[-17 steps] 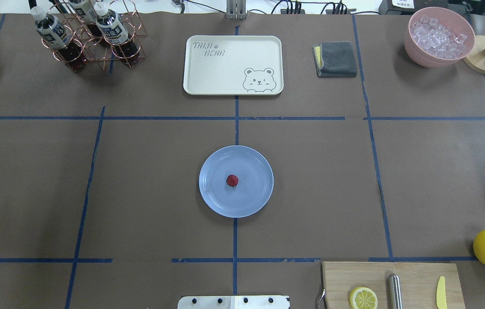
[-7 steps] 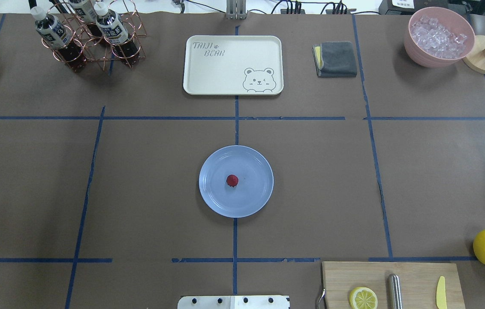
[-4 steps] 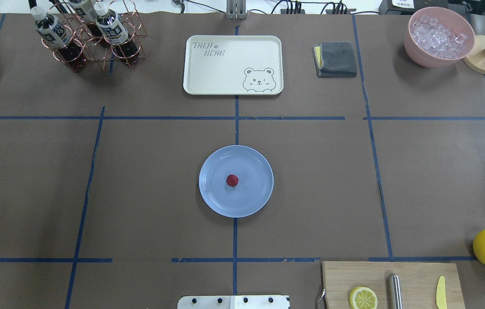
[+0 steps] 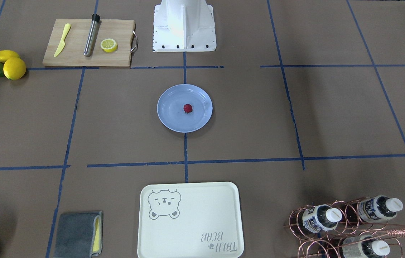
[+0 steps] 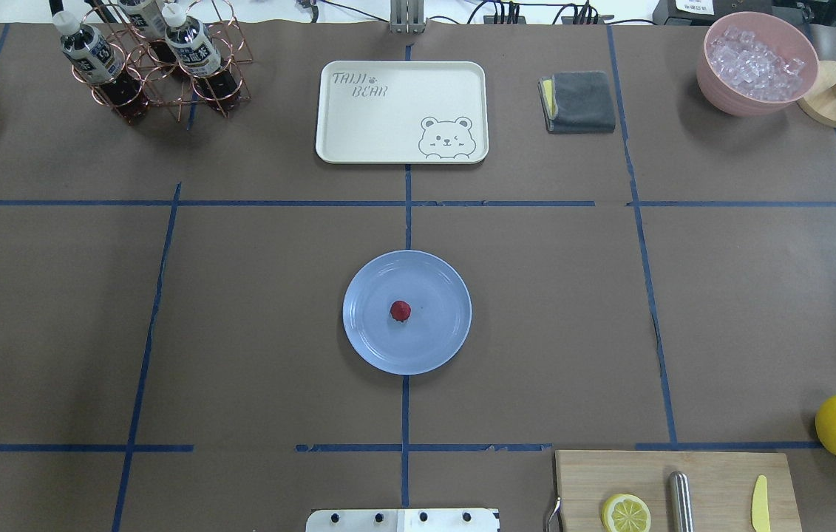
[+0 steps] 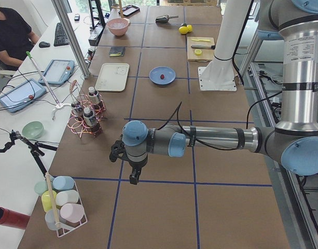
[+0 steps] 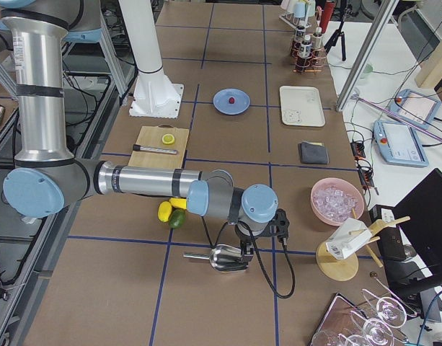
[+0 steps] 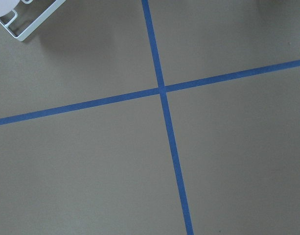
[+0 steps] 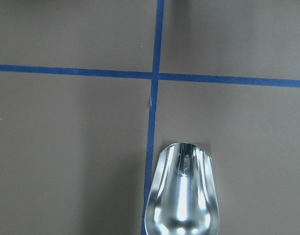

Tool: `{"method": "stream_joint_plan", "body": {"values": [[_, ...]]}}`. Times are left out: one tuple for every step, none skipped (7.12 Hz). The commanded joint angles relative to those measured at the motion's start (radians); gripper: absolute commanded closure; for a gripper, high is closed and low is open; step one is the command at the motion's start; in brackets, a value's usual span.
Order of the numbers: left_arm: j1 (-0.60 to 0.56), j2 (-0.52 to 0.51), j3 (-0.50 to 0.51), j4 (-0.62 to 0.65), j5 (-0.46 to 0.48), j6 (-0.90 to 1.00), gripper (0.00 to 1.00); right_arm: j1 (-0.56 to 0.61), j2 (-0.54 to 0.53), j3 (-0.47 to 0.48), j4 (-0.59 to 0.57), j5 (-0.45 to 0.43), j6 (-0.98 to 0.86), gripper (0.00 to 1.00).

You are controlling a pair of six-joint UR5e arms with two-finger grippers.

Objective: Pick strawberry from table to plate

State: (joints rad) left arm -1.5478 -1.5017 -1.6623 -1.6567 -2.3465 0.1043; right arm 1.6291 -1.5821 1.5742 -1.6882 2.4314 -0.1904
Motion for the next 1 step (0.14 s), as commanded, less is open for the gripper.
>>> {"method": "stream_joint_plan", "body": {"values": [[0.0, 0.001, 0.001, -0.001, -0.001, 0.0, 0.0, 0.0, 0.001, 0.001, 0.001, 0.0, 0.0, 0.0]]}}
